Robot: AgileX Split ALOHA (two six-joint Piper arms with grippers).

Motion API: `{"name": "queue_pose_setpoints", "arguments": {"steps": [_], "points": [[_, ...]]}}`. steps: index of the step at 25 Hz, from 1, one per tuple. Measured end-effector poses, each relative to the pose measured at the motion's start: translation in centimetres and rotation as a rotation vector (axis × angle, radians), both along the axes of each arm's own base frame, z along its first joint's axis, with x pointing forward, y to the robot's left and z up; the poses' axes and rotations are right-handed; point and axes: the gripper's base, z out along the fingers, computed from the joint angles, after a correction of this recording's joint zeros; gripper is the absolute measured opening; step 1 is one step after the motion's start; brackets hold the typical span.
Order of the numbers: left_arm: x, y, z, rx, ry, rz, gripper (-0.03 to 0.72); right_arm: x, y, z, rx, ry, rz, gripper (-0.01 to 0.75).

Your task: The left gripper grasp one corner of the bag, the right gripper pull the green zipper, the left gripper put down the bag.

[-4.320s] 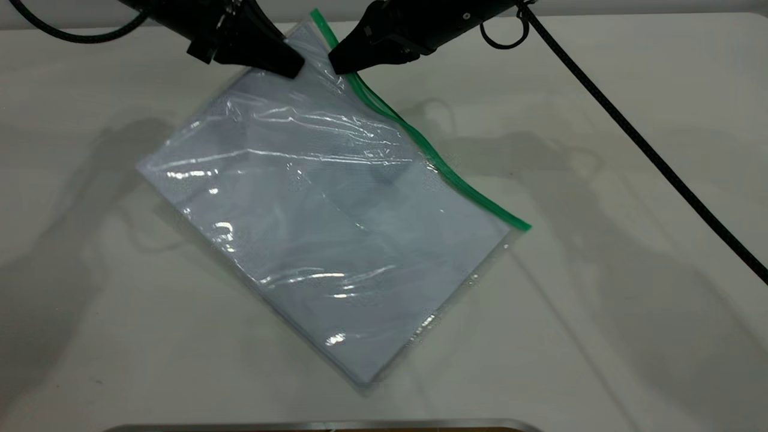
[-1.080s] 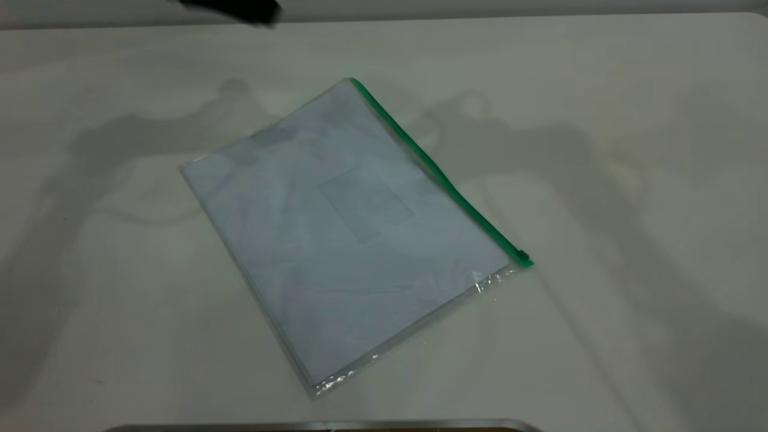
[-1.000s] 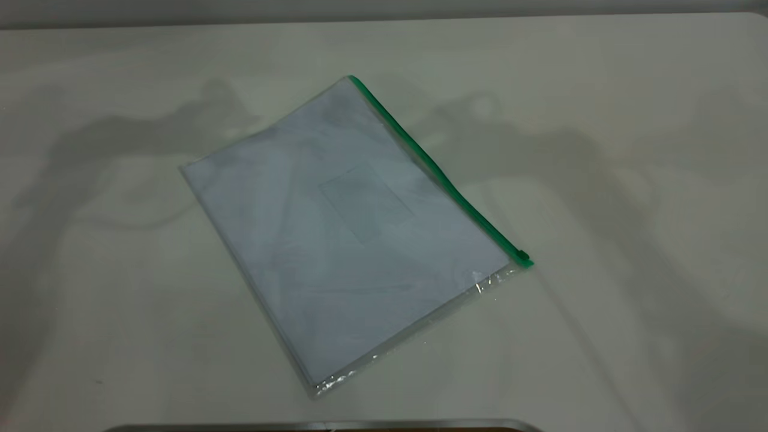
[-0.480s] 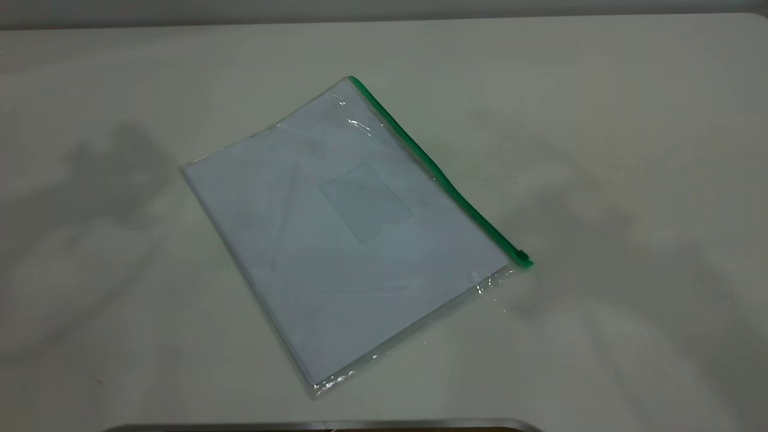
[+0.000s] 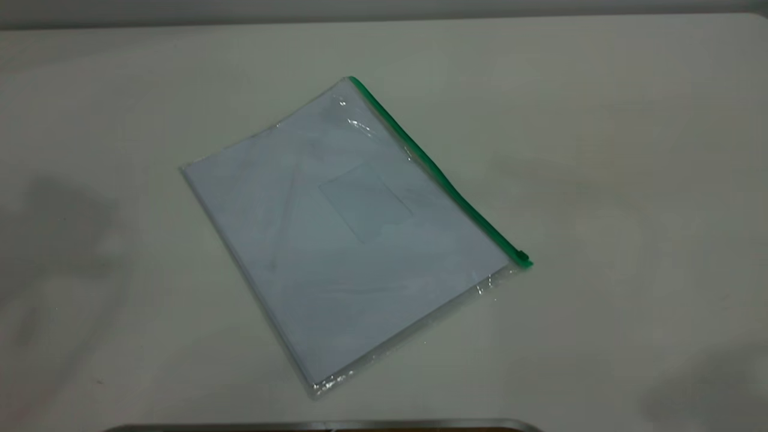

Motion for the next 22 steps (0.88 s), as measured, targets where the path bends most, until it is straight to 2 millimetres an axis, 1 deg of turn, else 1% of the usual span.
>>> {"name": "queue_pose_setpoints", "arguments": {"steps": [1,4,8,10,13,15,18,21,22], "points": [[-0.8,0.0,0.0,0.002,0.000,0.005,0.474,-0.8,-0.4,-0.8,-0.007,0.005,-0.005,0.322],[-3.1,0.0,-1.6,0.001,0.048,0.009,0.474,-3.0,-1.2,-2.9,-0.011,0.012,-0.010,0.370],[-6.1,0.0,-5.6,0.001,0.165,0.011,0.474,-5.3,-2.0,-5.9,-0.018,0.015,-0.014,0.432],[-7.7,0.0,-8.0,0.001,0.234,0.013,0.474,-5.8,-2.2,-6.8,-0.009,-0.016,-0.018,0.441],[-10.4,-0.1,-11.2,0.000,0.313,0.013,0.472,-5.8,-2.4,-6.6,0.019,-0.120,-0.029,0.444],[-12.3,-0.1,-13.1,0.005,0.347,0.015,0.472,-5.7,-2.5,-6.6,0.013,-0.133,-0.046,0.443],[-15.1,0.1,-16.0,0.030,0.393,0.022,0.472,-5.7,-2.6,-7.1,0.002,-0.119,-0.066,0.443],[-17.7,0.5,-18.0,0.056,0.401,0.069,0.472,-5.7,-2.7,-7.2,0.001,-0.113,-0.071,0.443],[-18.4,0.6,-18.4,0.059,0.390,0.096,0.472,-5.7,-2.7,-7.2,0.001,-0.113,-0.071,0.443]]}}
